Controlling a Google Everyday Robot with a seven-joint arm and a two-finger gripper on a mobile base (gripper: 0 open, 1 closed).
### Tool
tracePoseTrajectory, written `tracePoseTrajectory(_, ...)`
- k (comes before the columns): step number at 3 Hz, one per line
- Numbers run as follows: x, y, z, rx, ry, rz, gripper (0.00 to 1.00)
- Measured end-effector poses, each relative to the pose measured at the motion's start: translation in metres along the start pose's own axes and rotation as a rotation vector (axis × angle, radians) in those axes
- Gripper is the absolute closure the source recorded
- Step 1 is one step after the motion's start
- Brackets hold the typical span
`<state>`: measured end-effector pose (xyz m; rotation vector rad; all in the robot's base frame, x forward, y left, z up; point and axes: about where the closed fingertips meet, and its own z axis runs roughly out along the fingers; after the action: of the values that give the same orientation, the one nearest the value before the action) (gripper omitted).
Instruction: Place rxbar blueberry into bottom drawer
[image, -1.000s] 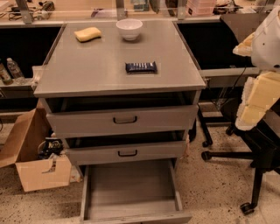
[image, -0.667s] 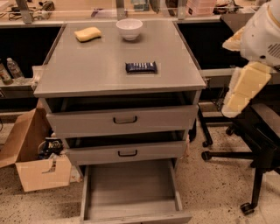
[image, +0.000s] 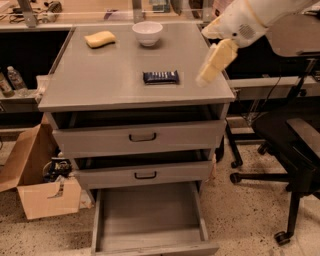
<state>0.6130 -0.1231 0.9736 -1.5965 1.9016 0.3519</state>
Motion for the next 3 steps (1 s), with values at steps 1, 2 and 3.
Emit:
tracePoseTrajectory(1, -0.027, -0.047, 0.039, 0.038, -0.116, 0.091, 0.00)
tracePoseTrajectory(2, -0.026, -0.047, 0.039, 0.038, -0.116, 0.092, 0.00)
tracePoseTrajectory(3, -0.024, -0.061, 0.066, 0.018, -0.137, 0.105, 0.00)
